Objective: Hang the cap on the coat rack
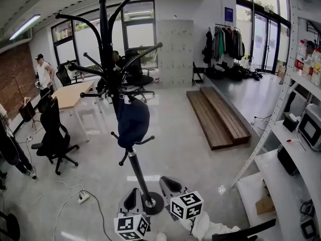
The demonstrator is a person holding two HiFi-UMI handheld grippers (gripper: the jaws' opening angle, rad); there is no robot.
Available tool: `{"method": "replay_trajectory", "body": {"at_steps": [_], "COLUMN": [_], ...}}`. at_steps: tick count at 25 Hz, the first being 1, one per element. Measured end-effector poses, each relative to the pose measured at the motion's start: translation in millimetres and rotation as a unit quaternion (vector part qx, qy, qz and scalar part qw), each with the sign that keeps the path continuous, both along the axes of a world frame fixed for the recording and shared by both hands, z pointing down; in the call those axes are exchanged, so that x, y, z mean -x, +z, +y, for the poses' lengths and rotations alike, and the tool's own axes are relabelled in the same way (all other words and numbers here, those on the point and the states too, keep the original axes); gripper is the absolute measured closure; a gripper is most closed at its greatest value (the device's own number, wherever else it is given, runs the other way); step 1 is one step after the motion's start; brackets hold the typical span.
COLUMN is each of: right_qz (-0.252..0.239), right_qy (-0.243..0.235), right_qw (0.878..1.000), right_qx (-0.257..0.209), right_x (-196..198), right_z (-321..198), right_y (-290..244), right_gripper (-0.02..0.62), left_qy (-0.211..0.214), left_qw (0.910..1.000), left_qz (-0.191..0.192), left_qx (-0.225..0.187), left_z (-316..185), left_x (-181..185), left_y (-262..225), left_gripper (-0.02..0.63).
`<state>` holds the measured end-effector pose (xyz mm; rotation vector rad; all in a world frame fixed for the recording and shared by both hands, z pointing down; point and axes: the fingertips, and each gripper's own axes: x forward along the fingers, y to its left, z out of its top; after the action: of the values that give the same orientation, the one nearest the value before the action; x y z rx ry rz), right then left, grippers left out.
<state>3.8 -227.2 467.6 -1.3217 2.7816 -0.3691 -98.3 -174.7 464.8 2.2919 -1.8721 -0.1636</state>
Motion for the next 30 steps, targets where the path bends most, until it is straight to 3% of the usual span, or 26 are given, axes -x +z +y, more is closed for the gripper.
{"method": "replay_trajectory", "body": {"at_steps": [12, 17, 30], "right_qz": [0.016, 0.026, 0.039], "right_qy": [-0.013, 0.004, 0.006], "right_qw": [1.000, 0.999, 0.998], "right_qx": [0.004, -0.030, -0.044], "right_x": [0.8, -0.4, 4.7], "right_z": [66.0, 66.0, 70.9], "right_y": [21.9, 6.2, 1.8], "right_gripper": [0.569, 0.569, 0.578], "left_qy": [0.005, 0.012, 0.024], "left_qw": [0.9992, 0.9997, 0.9996], "left_qz": [0.002, -0.006, -0.003], "left_qx": [0.041, 0.019, 0.013], "left_z": [53.7, 53.2, 52.9], "left_x": [-26.6, -21.3, -17.2], "left_y": [23.4, 13.5, 10.7], "left_gripper": [0.604, 0.603, 0.604]}}
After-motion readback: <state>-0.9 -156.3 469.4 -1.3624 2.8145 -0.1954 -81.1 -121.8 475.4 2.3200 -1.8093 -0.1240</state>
